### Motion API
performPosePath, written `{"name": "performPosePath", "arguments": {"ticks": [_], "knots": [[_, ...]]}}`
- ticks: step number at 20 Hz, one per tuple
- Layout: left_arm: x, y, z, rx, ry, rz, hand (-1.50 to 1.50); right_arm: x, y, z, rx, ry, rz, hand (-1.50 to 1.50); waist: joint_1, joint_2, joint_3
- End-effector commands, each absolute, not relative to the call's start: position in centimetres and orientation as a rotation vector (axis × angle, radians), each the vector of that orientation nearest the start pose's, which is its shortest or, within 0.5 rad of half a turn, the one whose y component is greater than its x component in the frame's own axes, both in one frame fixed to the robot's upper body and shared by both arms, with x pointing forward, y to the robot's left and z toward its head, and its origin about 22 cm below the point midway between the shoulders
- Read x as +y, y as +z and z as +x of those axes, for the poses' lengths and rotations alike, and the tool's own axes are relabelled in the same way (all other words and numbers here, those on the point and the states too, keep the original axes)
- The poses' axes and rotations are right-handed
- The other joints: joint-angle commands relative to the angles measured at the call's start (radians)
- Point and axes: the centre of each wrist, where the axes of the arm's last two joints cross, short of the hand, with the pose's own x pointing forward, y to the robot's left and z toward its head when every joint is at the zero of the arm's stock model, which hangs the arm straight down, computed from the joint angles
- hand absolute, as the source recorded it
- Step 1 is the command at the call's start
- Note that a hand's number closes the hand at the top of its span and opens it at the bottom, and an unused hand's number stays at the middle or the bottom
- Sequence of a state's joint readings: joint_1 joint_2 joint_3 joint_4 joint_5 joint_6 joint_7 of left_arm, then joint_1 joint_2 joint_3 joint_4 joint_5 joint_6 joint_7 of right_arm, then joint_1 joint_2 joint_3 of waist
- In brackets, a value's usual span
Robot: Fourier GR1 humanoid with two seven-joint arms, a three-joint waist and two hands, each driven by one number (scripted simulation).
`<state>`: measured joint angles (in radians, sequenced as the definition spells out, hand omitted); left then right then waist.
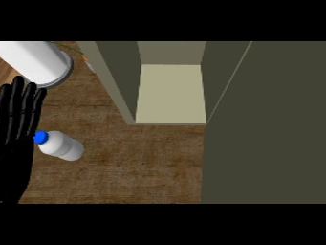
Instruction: Pick up the bottled water, place it into the cabinet and close the cabinet
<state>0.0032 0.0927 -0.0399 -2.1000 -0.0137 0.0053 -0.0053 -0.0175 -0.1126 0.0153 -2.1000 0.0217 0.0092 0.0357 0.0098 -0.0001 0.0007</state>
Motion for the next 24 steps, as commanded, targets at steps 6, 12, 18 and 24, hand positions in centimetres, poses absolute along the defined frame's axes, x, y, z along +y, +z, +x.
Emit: {"name": "performPosePath", "arguments": {"ticks": [6,12,18,24], "knots": [[34.4,15.3,22.2,-2.152,-0.017,0.113,-1.50,-24.4,12.2,17.5,-2.077,0.028,-0.089,-1.50,-0.017,-0.001,-0.001],[33.5,12.8,19.3,-1.901,0.144,-0.045,-1.50,-22.0,14.1,12.2,-1.939,0.180,0.261,-1.50,-0.012,-0.007,-0.001],[34.4,13.6,17.7,-1.869,0.157,-0.014,-1.50,-22.6,15.8,8.7,-1.955,0.198,0.283,-1.50,-0.016,-0.005,0.000],[37.9,10.3,17.6,-1.770,0.117,0.107,-1.50,-22.0,15.1,7.3,-1.929,0.182,0.282,-1.50,-0.022,-0.004,-0.001]]}}
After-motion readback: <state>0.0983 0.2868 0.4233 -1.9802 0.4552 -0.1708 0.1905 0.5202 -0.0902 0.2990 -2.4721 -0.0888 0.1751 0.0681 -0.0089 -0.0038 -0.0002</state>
